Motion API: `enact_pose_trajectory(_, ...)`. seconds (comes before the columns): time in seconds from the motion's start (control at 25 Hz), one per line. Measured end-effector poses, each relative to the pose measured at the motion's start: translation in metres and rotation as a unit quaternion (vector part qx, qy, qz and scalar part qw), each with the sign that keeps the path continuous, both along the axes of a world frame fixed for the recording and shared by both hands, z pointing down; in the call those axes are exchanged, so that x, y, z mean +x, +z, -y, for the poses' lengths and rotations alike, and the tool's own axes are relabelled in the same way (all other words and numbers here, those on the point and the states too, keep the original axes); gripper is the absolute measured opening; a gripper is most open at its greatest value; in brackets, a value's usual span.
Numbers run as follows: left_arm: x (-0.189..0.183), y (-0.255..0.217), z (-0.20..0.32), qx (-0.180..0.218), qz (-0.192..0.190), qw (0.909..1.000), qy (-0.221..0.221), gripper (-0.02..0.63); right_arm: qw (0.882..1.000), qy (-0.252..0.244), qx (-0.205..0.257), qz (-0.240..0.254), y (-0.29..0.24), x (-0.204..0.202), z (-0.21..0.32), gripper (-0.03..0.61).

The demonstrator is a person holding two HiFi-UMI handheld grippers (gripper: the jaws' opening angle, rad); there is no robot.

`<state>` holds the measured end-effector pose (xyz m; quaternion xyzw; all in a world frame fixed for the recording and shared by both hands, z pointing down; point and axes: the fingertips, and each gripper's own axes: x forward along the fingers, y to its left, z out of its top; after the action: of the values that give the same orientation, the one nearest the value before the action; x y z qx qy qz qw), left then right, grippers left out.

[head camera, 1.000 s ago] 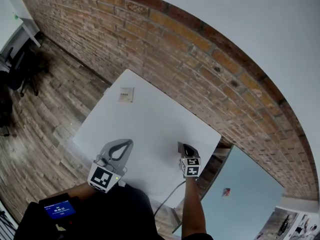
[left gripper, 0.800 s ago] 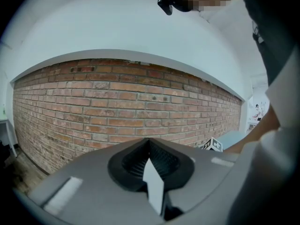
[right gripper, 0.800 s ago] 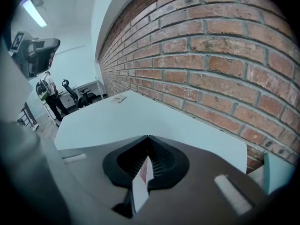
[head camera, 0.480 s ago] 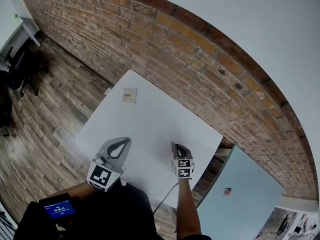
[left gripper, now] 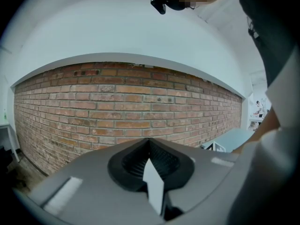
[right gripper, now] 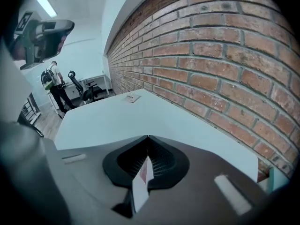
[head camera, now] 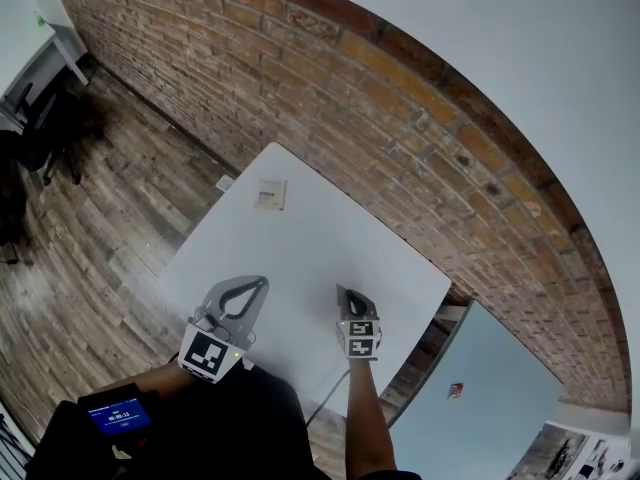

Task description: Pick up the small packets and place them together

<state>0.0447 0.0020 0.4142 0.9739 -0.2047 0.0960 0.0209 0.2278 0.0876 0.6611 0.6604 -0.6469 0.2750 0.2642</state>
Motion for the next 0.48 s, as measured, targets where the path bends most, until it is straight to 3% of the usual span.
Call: enact_pose_trajectory(0.48,-0.009,-0.008,0.032,-0.002,-0.013,0.9999,0.003,0.0,0.999,0.037,0.006,0.027,0.003,-0.022,0.028,0.005)
